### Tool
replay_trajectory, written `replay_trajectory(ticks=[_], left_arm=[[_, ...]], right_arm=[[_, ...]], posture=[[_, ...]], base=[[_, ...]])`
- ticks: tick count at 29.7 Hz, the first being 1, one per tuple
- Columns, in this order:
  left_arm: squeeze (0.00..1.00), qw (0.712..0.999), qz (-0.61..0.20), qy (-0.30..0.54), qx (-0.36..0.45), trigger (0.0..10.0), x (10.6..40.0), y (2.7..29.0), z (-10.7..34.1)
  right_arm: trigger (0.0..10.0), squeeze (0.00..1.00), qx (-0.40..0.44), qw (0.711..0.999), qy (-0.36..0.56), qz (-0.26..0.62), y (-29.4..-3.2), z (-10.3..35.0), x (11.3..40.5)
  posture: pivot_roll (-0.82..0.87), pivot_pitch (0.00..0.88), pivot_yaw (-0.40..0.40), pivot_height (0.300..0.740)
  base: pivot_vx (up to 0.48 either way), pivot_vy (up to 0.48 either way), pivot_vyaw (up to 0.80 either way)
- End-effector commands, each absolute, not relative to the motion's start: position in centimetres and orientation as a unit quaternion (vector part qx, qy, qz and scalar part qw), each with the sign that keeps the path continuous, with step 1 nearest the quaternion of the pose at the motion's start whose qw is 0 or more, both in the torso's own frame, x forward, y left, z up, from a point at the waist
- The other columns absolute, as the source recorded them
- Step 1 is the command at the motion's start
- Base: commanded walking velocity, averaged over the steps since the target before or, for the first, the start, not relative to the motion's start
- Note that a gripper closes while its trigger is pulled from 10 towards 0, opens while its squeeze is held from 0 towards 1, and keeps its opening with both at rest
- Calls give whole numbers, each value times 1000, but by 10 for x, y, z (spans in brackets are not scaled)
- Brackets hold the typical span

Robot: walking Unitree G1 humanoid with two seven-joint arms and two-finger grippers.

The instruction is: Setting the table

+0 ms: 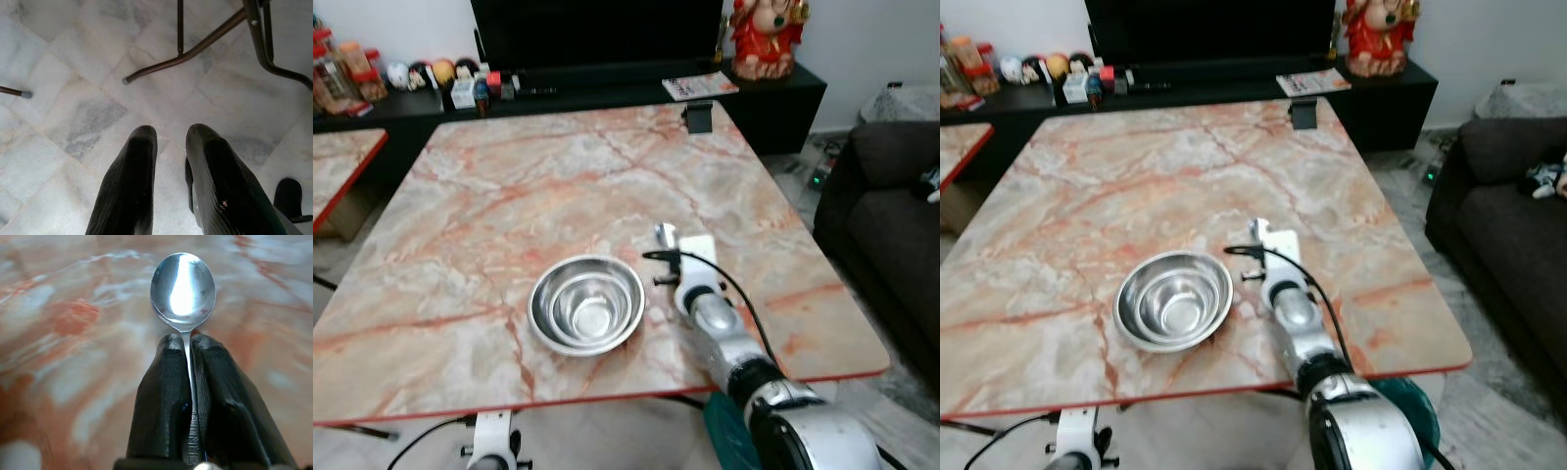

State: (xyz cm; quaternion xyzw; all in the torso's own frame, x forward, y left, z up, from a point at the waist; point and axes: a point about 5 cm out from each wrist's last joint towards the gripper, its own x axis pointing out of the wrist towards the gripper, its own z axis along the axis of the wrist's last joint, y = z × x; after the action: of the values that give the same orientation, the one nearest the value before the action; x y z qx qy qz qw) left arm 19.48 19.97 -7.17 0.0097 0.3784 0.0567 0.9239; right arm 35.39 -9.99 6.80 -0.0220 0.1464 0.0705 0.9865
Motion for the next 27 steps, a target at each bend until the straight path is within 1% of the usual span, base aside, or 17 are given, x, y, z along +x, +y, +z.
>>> replay_trajectory(ticks=[1, 9, 27], left_arm=[[0, 922, 61, 383, 12, 10000, 192, 203, -73], [0, 922, 61, 383, 13, 10000, 191, 204, -73], [0, 921, 54, 386, 18, 10000, 191, 202, -74]], right_arm=[[10000, 0, -20, 988, 132, 76, -93, 73, 355], [10000, 0, -13, 988, 129, 81, -88, 70, 350], [10000, 0, -21, 983, 161, 88, -93, 54, 341]], posture=[[17, 0, 41, 728], [16, 0, 41, 728], [15, 0, 36, 728]], base=[[0, 0, 0], [0, 0, 0], [0, 0, 0]])
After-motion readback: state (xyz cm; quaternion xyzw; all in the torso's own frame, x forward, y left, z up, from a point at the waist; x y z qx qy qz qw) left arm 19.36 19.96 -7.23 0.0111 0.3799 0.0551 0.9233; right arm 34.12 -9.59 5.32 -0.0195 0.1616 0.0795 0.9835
